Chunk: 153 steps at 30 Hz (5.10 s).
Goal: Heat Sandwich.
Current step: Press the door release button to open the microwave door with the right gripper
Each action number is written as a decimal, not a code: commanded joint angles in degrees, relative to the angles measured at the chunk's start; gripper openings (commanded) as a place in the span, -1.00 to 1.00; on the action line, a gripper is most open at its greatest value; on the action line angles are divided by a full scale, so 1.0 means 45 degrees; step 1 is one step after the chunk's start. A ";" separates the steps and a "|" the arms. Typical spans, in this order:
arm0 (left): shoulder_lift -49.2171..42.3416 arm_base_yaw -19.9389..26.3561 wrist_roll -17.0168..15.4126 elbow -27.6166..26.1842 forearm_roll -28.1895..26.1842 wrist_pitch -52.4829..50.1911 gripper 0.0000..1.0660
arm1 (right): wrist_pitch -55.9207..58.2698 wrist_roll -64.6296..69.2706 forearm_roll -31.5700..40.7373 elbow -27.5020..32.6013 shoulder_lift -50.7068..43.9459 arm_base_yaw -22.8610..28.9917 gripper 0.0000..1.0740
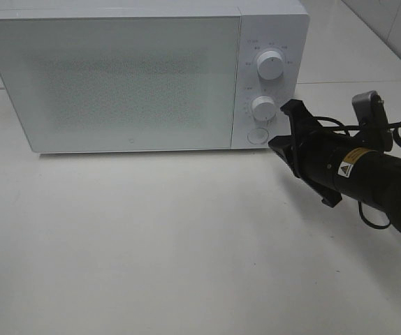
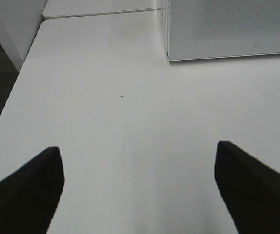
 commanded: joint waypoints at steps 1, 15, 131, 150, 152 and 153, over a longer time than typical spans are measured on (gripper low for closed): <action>-0.0306 0.0000 -0.0013 0.0025 0.0000 -0.0127 0.46 | -0.0344 0.0458 -0.0204 0.0025 0.0178 0.0051 -1.00; -0.0306 0.0000 -0.0013 0.0025 0.0000 -0.0127 0.46 | 0.0624 0.1719 -0.0166 -0.0662 0.0407 0.0051 -0.99; -0.0306 0.0000 -0.0013 0.0025 0.0000 -0.0127 0.46 | -0.1808 0.2610 0.3807 -0.5449 0.3680 0.0000 -1.00; -0.0306 0.0000 -0.0013 0.0025 0.0000 -0.0127 0.46 | -0.1757 0.2623 0.3578 -0.5437 0.3680 0.0000 -1.00; -0.0306 0.0000 -0.0013 0.0025 0.0000 -0.0127 0.46 | -0.1757 0.2585 0.3132 -0.5424 0.3641 0.0000 -1.00; -0.0306 0.0000 -0.0013 0.0025 0.0000 -0.0127 0.46 | -0.1757 0.2585 0.2954 -0.5424 0.3641 0.0000 -1.00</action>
